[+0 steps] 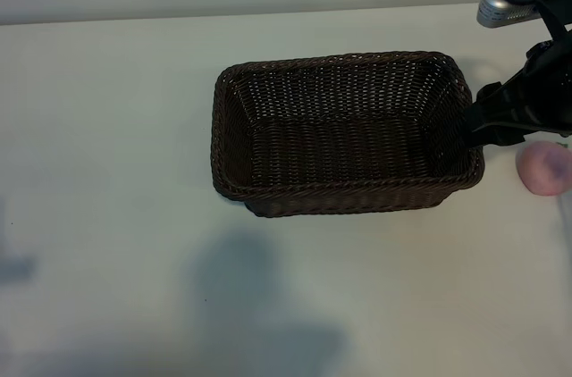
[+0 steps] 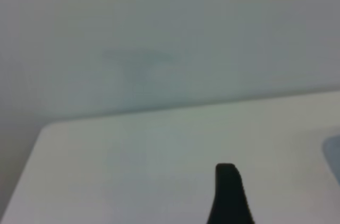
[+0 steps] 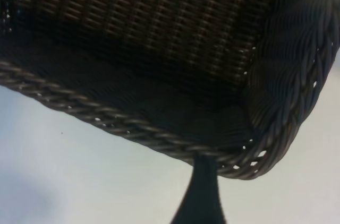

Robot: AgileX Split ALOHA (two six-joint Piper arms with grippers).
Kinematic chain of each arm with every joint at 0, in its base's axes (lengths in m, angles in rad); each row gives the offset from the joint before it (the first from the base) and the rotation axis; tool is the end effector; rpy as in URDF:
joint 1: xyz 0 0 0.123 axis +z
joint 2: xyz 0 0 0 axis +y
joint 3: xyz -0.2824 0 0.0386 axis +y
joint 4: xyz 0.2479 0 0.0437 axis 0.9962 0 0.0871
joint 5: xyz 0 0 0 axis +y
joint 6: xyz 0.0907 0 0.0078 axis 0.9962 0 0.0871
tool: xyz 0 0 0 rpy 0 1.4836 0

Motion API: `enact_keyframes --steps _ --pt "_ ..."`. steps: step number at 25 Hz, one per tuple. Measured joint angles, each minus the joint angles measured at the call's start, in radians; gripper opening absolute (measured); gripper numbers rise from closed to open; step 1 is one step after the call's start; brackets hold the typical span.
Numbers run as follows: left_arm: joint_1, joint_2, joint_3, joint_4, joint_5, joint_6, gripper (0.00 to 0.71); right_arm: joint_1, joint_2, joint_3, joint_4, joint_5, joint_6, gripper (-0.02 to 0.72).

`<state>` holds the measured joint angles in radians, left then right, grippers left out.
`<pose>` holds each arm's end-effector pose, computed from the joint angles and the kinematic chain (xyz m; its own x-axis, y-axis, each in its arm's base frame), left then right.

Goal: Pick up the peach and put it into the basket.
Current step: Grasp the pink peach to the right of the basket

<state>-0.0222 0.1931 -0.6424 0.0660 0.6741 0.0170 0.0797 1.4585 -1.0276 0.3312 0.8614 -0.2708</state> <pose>0.0247 0.0032 0.3496 -0.1370 0.0715 -0.9880 -0.0092 0.9973 0.0735 0.2812 0.0450 0.2626 -0.9109 -0.1218 -0.3943 -0.2177 0.9535 0.2083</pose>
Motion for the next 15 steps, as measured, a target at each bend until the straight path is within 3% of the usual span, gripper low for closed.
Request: enact_keyframes --steps 7,15 --pt "0.000 -0.177 -0.004 0.001 0.157 -0.073 0.499 0.000 0.000 0.000 0.000 -0.001 0.000 0.594" --pt "0.000 -0.200 -0.006 -0.043 0.262 -0.078 0.499 0.000 0.000 0.000 0.000 -0.001 0.000 0.594"
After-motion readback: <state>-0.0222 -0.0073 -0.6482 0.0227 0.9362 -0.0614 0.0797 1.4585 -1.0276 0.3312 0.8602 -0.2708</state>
